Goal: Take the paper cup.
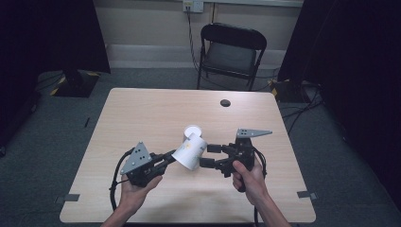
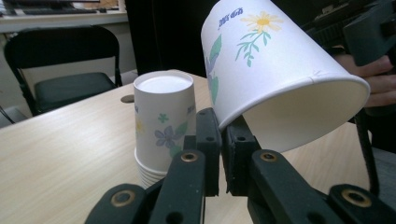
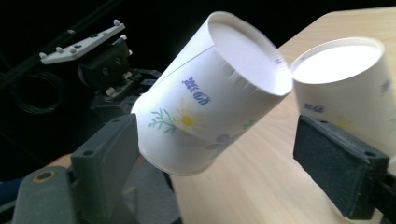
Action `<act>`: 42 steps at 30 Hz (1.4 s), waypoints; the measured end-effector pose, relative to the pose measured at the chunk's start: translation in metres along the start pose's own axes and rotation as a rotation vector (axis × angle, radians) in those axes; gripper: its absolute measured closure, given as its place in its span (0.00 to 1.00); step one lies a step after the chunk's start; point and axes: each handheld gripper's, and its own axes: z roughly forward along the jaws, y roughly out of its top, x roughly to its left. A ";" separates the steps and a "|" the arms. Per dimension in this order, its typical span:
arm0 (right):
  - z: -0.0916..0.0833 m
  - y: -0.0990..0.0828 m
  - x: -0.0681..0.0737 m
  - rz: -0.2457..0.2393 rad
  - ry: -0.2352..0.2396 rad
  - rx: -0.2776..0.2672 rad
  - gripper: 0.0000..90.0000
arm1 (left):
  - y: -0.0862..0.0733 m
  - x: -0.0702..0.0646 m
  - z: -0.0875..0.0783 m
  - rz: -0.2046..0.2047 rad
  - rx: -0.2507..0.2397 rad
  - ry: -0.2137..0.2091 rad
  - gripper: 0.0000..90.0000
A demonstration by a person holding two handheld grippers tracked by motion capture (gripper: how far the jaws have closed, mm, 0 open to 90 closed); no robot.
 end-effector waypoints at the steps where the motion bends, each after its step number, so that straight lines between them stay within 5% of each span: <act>1: -0.002 0.001 0.001 -0.023 -0.023 -0.005 0.18 | 0.000 0.000 0.000 -0.003 0.004 0.003 0.96; 4: -0.006 0.003 0.002 -0.062 -0.066 -0.012 0.20 | -0.002 0.001 0.001 -0.010 0.022 -0.009 0.96; 10: -0.014 0.007 0.010 -0.221 -0.126 -0.021 0.28 | -0.005 0.005 0.005 -0.037 0.081 -0.058 0.96; 17: -0.009 0.008 0.027 -0.427 -0.118 0.039 0.23 | -0.006 0.003 0.011 -0.036 0.165 -0.096 0.96; 19: -0.009 0.007 0.030 -0.452 -0.091 0.069 0.18 | -0.006 0.004 0.012 -0.044 0.168 -0.112 0.96; 28: -0.004 0.000 0.038 -0.622 -0.126 0.175 0.16 | -0.006 0.005 0.018 -0.057 0.255 -0.141 0.96; 32: 0.003 -0.006 0.039 -0.686 -0.170 0.258 0.16 | -0.005 0.005 0.019 -0.055 0.270 -0.148 0.96; 42: 0.013 -0.014 0.040 -0.809 -0.262 0.329 0.15 | -0.004 0.008 0.019 -0.073 0.289 -0.153 0.96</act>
